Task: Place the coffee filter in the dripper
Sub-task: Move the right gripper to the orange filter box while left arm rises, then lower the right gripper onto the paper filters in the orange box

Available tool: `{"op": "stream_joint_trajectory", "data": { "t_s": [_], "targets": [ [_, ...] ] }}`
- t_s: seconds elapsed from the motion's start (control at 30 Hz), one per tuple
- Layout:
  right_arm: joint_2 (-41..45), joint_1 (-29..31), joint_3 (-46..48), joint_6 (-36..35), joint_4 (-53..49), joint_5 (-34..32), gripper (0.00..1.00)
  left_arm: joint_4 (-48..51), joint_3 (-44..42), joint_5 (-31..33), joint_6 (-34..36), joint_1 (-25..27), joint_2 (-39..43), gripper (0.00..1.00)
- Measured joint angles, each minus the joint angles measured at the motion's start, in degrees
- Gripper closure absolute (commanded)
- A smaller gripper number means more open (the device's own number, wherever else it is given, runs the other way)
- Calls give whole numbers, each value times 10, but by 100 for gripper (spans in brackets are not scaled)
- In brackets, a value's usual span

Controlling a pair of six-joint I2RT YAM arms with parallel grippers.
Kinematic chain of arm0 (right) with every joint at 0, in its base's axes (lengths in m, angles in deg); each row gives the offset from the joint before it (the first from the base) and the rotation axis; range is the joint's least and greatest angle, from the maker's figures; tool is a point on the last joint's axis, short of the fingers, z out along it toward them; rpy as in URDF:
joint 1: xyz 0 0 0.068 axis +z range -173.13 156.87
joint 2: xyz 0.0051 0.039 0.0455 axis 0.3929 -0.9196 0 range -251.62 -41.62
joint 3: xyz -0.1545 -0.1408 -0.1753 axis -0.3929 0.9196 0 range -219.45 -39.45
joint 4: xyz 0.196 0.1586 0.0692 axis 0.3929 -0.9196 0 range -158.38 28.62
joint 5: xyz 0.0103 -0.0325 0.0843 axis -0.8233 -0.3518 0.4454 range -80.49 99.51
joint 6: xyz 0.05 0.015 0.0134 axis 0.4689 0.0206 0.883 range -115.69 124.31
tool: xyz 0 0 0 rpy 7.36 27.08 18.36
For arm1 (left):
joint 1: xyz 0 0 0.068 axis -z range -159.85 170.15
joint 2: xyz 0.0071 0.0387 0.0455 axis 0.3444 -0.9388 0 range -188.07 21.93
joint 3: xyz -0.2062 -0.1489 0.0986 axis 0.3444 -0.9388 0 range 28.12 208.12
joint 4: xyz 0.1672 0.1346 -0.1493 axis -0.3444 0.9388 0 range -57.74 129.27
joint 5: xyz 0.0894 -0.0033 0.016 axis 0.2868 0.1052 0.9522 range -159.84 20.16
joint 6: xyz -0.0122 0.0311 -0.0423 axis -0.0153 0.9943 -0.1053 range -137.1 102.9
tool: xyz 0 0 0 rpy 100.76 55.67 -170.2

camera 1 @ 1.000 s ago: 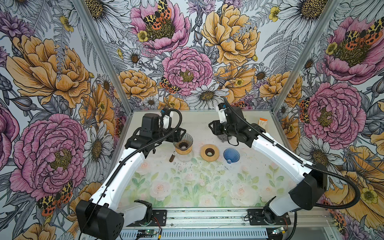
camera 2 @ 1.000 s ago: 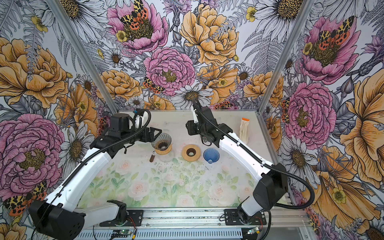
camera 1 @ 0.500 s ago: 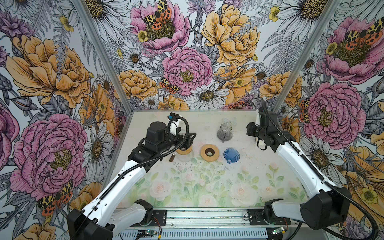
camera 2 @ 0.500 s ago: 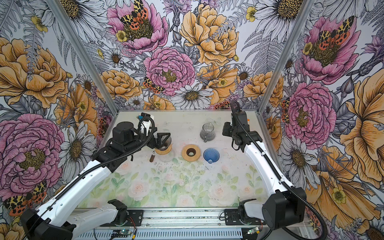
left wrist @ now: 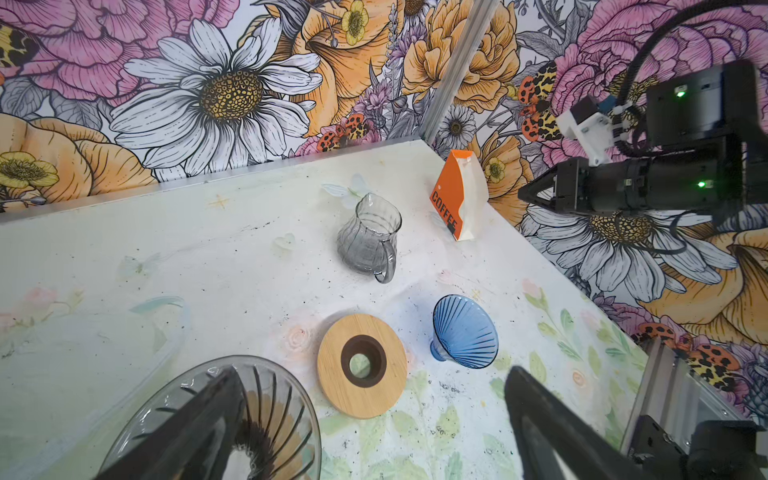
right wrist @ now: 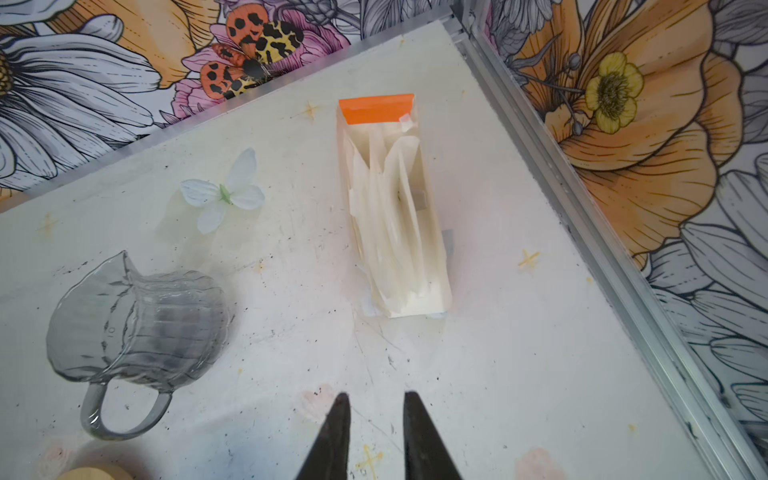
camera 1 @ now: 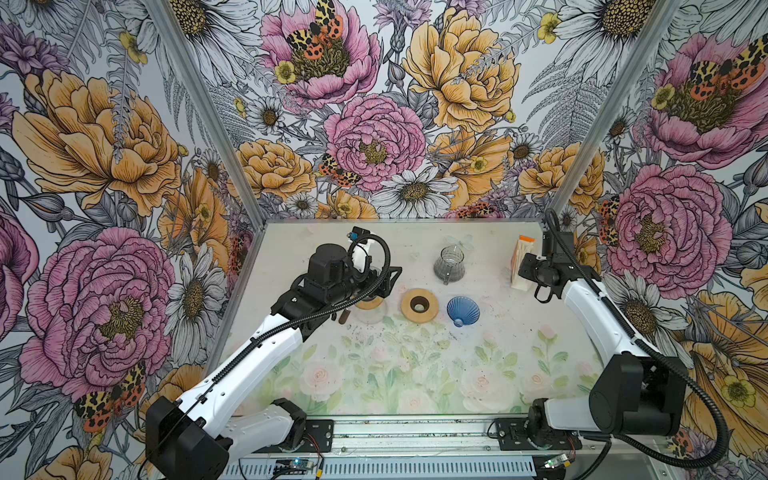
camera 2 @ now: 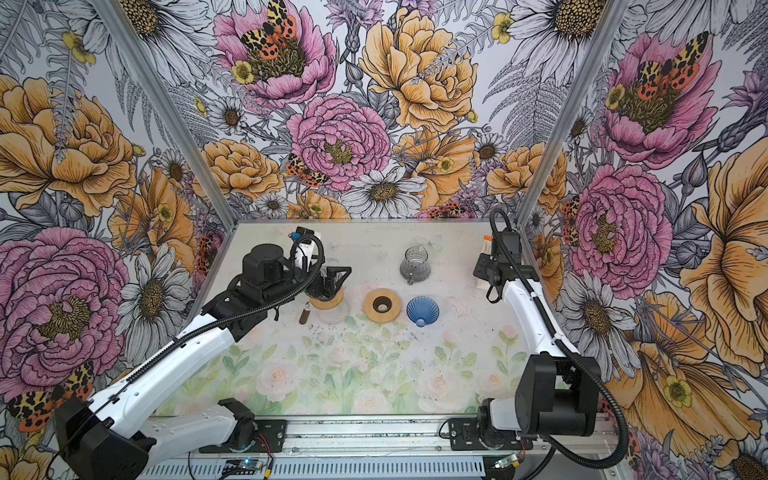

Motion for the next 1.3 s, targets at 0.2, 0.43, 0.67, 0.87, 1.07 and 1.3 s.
{"op": "stream_joint_trajectory", "data": {
  "t_s": [0.2,0.43,0.67,0.87,1.07,1.3],
  "targets": [
    [-63,-37,7,0,44,24,82,-2,1,0,-7,0,-15,1],
    [-138,-55,7,2,91,50,82,-1,2,0,-8,1,-28,1],
    [-189,-56,-12,2,111,57,83,9,6,1,-6,1,-29,1],
    [-209,-56,-30,2,123,57,82,19,9,4,-2,1,-29,1],
    [-209,-56,-33,2,133,67,80,23,12,4,-2,1,-31,1],
    [-200,-56,-11,3,138,74,78,23,14,4,-2,1,-45,1]
  ]
}}
